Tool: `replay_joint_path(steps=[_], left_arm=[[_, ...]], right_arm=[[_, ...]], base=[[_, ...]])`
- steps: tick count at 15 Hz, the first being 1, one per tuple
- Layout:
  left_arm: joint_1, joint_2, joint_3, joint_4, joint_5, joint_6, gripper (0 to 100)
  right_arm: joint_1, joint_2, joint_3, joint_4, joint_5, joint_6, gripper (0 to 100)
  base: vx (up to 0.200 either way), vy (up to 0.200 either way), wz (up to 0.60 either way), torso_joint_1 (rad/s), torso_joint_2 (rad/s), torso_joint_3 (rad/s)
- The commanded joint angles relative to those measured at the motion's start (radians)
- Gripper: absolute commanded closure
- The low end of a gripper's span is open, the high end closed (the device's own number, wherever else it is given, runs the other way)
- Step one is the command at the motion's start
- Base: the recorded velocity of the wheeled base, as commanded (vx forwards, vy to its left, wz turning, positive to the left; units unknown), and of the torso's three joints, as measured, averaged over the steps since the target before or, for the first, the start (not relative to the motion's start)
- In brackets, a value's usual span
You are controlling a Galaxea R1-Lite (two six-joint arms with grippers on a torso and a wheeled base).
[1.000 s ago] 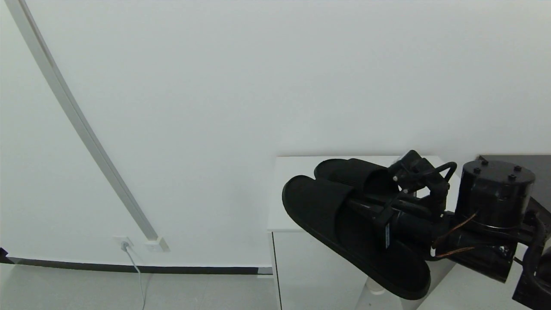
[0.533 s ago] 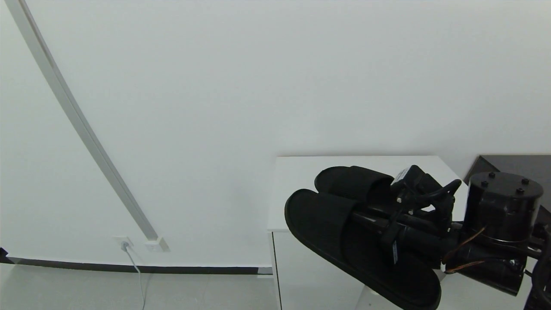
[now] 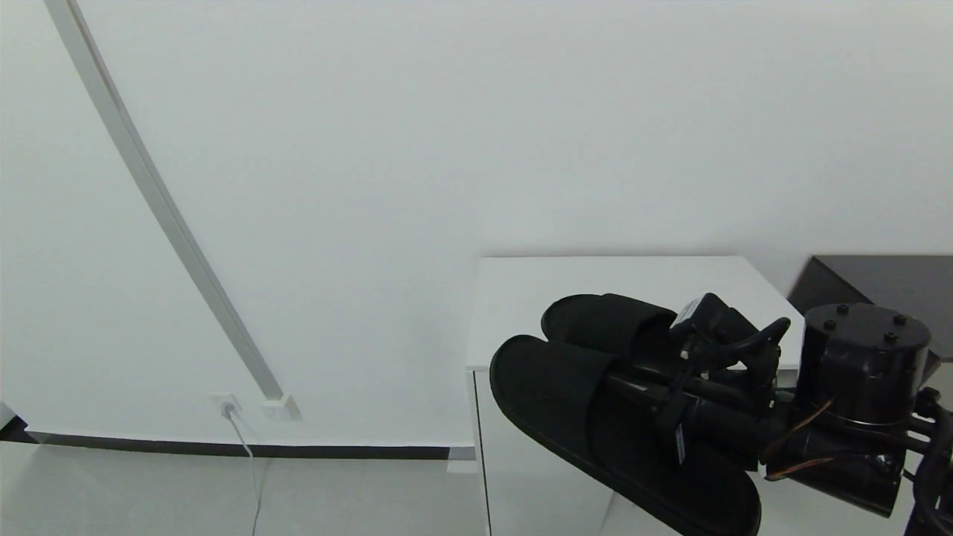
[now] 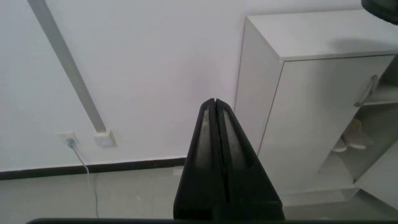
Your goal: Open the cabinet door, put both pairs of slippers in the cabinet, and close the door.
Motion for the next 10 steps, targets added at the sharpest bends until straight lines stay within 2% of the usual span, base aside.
replay_joint_path(steps=[1,6,10], left_arm=[[0.0,0.001,0.0,-0.001,-0.001,0.0,100],[0.0,0.001,0.0,0.0,0.001,0.0,100],[0.0,0.001,0.0,0.0,0.001,0.0,100]], right_arm=[[-0.006,0.005,0.005,0.0,0.001,0.002,100],[-0.054,0.048,0.0,-0.005,0.026,0.001,100],[-0.055,0.068,0.002,-0.029,0.032,-0.001,100]], base=[[0.0,0.0,0.0,0.0,0.0,0.0],[0.0,0.0,0.0,0.0,0.0,0.0],[0.0,0.0,0.0,0.0,0.0,0.0]])
